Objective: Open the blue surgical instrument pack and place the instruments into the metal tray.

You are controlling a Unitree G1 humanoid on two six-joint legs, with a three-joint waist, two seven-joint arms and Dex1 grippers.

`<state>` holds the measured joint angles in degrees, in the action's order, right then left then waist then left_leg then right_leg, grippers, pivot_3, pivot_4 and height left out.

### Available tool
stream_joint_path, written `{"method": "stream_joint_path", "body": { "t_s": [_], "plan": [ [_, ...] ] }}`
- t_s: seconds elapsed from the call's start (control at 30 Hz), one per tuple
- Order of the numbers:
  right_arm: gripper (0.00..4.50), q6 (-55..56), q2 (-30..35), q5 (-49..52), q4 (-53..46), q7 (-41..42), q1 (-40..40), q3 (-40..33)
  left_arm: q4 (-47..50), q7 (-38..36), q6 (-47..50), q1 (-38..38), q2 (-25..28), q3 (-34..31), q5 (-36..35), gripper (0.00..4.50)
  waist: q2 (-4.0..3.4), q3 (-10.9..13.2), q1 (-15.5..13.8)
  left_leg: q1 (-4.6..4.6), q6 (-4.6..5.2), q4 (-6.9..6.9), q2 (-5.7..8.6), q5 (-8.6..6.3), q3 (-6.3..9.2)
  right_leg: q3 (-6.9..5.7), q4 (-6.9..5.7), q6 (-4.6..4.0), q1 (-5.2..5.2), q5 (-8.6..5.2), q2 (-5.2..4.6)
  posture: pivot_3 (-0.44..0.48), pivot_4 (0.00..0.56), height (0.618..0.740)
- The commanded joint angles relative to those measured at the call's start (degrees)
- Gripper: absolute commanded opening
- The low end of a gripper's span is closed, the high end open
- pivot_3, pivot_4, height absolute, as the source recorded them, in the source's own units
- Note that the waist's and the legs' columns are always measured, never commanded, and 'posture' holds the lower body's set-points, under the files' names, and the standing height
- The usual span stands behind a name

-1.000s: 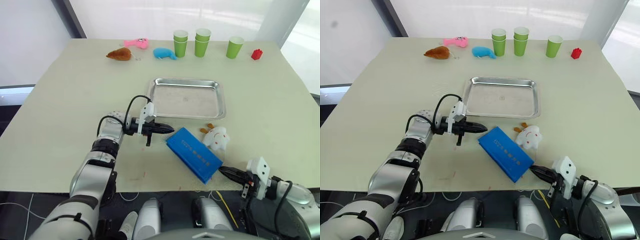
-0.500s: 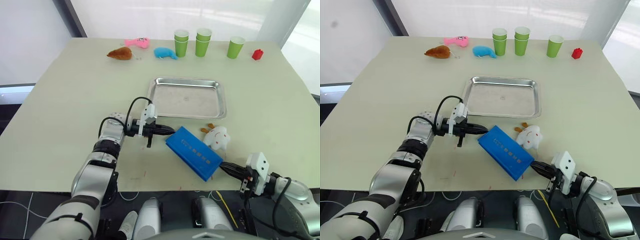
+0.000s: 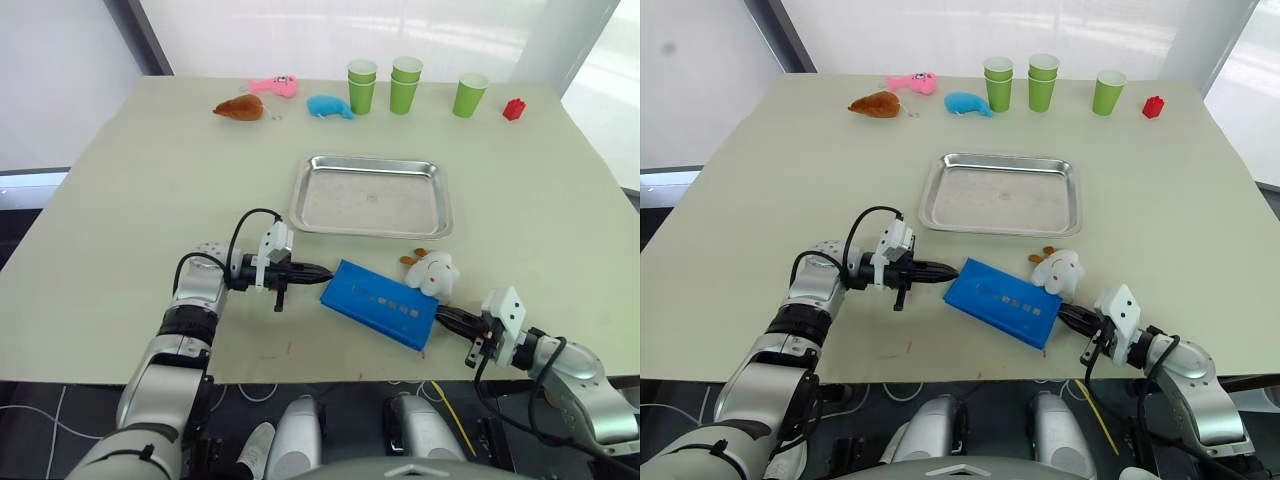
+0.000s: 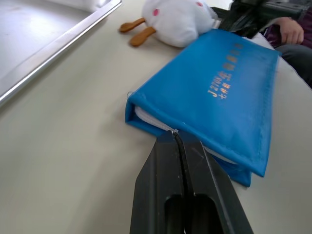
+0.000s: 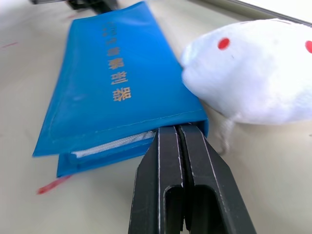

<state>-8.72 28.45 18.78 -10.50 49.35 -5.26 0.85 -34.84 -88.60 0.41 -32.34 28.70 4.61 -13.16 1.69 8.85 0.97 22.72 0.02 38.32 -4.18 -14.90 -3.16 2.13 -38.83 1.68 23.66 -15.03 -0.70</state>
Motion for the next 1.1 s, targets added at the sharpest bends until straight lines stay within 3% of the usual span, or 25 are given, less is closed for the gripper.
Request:
{"method": "stream_joint_path", "body": {
  "t_s": [0.03, 0.27, 0.63, 1.1],
  "plan": [
    [0.00, 1.15, -1.30, 0.17, -0.55, 0.14, 2.48, 1.50, 5.72, -1.24, 2.41, 1.82, -0.11, 0.61, -2.21, 0.04, 0.00, 0.00, -0.18, 0.01, 0.00, 0.00, 0.00, 0.00, 0.02, -0.03, 0.00, 0.00, 0.00, 0.00, 0.00, 0.000, 0.150, 0.740],
    [0.00, 2.39, -2.43, -0.99, 4.82, 0.71, 7.48, 1.95, 10.26, 1.39, 5.00, 4.31, 0.27, -0.58, -3.64, 0.04, -0.02, 0.00, -0.23, 0.02, 0.00, 0.00, 0.01, 0.00, 0.00, -0.02, 0.00, 0.00, 0.01, 0.00, -0.02, 0.000, 0.150, 0.740],
    [0.00, 4.34, -4.40, -2.67, 11.28, 1.81, 14.14, 3.22, 8.54, 4.91, 4.80, 4.30, 1.58, -3.22, -3.94, 0.04, -0.03, 0.01, -0.11, 0.02, 0.00, 0.00, 0.01, 0.00, 0.00, -0.01, 0.00, -0.01, 0.02, 0.00, -0.01, 0.000, 0.150, 0.740],
    [0.00, 5.27, -2.22, -2.91, 10.34, 1.95, 11.72, 1.33, 10.12, 6.33, 5.16, 6.09, 3.23, -4.25, -4.03, 0.04, -0.03, 0.01, -0.19, 0.04, 0.00, 0.00, 0.00, 0.00, 0.01, -0.03, 0.00, -0.01, 0.02, 0.00, -0.02, 0.000, 0.150, 0.740]
  ]
}}
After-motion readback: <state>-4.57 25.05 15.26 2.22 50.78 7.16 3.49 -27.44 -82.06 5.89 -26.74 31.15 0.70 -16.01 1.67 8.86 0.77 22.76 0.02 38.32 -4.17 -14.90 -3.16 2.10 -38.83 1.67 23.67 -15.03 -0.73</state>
